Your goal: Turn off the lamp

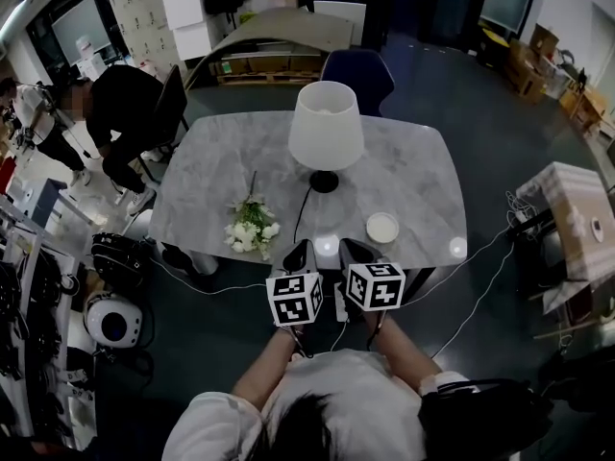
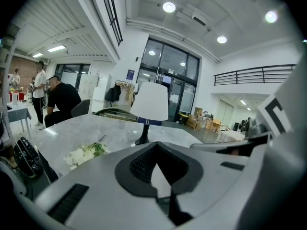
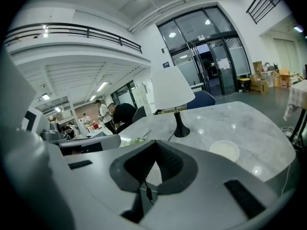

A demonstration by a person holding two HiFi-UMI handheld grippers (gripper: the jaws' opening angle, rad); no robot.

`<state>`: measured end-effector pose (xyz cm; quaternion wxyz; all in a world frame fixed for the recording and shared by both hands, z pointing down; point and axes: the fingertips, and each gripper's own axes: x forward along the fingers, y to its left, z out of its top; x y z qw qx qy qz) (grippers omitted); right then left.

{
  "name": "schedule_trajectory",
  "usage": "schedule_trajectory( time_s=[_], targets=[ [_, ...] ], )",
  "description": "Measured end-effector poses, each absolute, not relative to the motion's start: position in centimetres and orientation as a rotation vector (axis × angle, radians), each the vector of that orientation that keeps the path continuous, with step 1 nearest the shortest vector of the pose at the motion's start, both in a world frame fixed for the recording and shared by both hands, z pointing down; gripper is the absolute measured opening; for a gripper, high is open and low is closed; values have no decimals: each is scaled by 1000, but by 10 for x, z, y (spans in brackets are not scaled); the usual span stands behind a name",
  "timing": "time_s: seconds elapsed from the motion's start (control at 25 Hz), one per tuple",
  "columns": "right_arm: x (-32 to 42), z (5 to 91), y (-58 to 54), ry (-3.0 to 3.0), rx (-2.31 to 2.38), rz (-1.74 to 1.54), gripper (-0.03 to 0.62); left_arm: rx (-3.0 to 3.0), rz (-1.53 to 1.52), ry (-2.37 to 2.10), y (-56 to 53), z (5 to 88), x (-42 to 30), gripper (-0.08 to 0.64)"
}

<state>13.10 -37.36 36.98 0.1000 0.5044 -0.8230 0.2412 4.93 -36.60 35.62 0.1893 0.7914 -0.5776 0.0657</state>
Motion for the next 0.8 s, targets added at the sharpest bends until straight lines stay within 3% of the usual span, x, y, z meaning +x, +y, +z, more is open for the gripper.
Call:
schedule_trajectory(
  time_s=[0.8],
  targets=[
    [135,376,-363,-2412,1470,691,-2,2221,166,-1605,-359,359,55,-5]
  ],
)
